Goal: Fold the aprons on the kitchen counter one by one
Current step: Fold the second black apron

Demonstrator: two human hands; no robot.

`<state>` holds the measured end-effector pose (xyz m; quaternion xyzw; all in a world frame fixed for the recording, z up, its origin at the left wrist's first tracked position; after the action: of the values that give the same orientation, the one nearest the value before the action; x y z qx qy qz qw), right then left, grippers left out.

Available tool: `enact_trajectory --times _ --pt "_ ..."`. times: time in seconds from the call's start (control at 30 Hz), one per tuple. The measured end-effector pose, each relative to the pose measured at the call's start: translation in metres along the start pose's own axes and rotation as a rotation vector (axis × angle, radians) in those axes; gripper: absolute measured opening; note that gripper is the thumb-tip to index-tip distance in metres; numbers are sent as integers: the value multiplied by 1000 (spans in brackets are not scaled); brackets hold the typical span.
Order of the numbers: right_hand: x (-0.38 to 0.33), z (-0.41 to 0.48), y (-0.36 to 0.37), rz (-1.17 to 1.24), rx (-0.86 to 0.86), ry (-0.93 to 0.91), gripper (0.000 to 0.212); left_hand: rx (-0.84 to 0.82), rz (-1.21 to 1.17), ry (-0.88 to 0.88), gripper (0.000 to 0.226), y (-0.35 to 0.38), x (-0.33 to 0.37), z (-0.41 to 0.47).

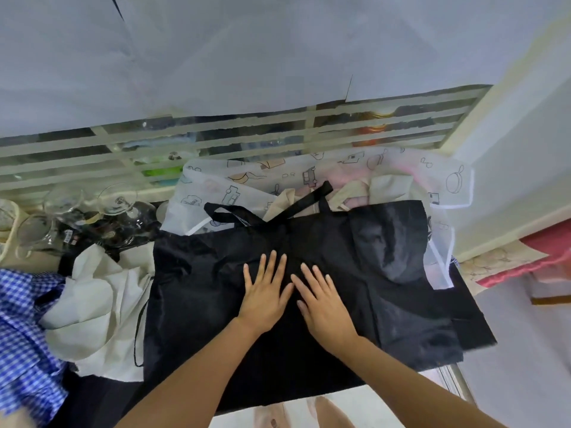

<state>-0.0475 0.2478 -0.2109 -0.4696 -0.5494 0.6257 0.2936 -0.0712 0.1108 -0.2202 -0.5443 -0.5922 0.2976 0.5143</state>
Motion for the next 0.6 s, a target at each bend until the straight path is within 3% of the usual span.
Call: enact_trajectory --times 0.13,0.23,0.37,0.47,0.53,0.6 --pt "46 -23 9 -146 -72 35 55 37 61 42 83 4 -33 -26" --pt "77 -34 2 -187 -93 119 58 87 62 -149 79 -1 -83 -53" --pt "112 -62 -7 -74 -28 537 61 78 2 -323 67 -9 -146 -101" --pt "143 -98 -12 125 -109 865 80 25 -58 -326 64 -15 -161 -122" --pt "144 -106 -21 107 -145 858 80 75 -62 -300 66 -21 -154 -128" --pt "127 -106 -33 43 -24 705 81 181 -61 -176 72 -29 -130 -138"
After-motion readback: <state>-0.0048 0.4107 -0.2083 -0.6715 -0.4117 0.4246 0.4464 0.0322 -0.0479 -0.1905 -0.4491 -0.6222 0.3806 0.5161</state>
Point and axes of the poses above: each hand's wrist, its own z-axis towards the middle knuckle, its own y-axis out of the palm, x = y × z, the point moved 5 cm from there along z, towards the middle knuckle, and after that the axes turned 1 degree about -z, right-handed, at the moved point
